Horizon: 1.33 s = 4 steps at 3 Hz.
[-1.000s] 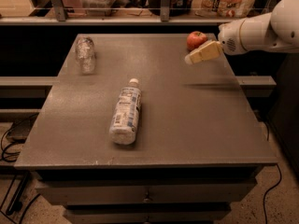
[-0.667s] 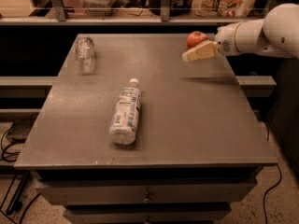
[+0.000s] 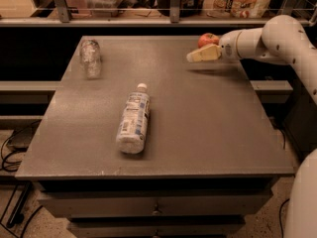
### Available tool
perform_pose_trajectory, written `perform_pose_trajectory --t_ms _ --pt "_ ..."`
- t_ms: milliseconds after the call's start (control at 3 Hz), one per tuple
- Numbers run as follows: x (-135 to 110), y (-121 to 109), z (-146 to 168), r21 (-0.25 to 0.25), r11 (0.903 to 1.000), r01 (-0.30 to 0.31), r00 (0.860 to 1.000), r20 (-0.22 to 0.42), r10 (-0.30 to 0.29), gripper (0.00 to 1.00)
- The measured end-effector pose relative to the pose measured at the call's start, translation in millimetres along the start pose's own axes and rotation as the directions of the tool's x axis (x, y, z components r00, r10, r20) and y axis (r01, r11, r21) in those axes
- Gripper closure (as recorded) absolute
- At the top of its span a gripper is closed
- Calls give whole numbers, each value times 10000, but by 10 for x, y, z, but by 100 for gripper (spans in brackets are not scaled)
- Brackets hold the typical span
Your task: Pick apple
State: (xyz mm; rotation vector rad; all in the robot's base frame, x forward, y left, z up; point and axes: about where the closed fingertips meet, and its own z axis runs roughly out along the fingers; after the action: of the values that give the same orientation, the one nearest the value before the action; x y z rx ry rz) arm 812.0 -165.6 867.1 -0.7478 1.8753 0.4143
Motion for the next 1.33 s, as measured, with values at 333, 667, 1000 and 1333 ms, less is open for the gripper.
perform_pose_trajectory --t_ms 333,667,1000,1333 --pt "18 -138 211 -56 9995 -314 9992 231 315 2" --pt "-12 -203 246 -62 9993 -361 9984 442 363 25" --pt "-140 -182 179 -95 9999 -53 9977 668 60 48" --pt "-367 -18 22 -238 9977 631 9941 902 -607 71"
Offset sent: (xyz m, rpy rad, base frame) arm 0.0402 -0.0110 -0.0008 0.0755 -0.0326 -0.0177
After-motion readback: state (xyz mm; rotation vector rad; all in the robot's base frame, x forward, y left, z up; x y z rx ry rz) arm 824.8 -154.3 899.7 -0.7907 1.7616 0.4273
